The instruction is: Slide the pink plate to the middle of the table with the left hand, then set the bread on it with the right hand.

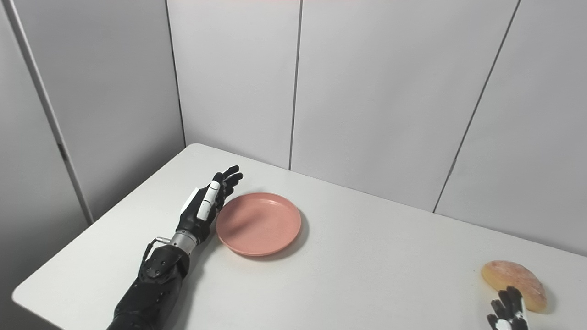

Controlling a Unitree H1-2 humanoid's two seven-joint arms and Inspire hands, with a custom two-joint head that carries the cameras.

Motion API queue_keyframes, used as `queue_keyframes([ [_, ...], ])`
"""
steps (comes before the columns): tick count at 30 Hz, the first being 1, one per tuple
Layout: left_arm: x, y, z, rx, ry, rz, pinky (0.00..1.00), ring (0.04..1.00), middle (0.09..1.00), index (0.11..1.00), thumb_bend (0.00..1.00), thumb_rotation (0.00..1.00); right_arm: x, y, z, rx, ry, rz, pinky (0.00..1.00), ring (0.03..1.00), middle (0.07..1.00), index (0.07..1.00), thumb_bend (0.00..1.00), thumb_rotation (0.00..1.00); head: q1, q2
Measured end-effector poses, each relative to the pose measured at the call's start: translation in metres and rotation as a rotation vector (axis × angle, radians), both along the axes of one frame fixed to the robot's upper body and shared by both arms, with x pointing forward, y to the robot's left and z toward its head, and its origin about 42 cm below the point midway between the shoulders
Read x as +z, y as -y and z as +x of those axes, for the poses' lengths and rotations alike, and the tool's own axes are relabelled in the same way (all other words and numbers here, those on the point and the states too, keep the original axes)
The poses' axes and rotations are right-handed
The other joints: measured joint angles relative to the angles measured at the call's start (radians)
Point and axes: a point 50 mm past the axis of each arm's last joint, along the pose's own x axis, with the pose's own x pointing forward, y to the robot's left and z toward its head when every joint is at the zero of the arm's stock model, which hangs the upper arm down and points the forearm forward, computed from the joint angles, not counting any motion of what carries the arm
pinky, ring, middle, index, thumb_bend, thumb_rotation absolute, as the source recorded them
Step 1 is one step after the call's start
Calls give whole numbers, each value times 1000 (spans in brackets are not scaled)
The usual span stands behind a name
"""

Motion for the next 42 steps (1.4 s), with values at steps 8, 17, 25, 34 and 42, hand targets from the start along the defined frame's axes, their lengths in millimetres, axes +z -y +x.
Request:
queue_keyframes([
  [8,0,-2,0,8,3,-8,1000,964,913,875,751,998,0,0,0,2,0,-1,1000,1000,1000,1000,375,861,2,2],
  [17,0,-4,2,13,-4,-15,997,962,909,869,756,995,0,0,0,2,0,2,1000,1000,1000,1000,400,845,0,5],
  [25,-1,-4,5,16,-18,-9,994,958,898,856,757,977,1,0,-2,1,1,2,1000,1000,998,1000,415,834,-5,12],
  [34,-2,1,6,6,-30,23,983,948,891,867,754,983,2,0,-2,2,-1,5,1000,1000,996,1000,423,817,-5,14],
  [42,-3,5,7,-7,-34,31,959,943,896,878,741,993,7,-1,-3,-3,8,9,1000,1000,1000,1000,414,824,-6,15],
])
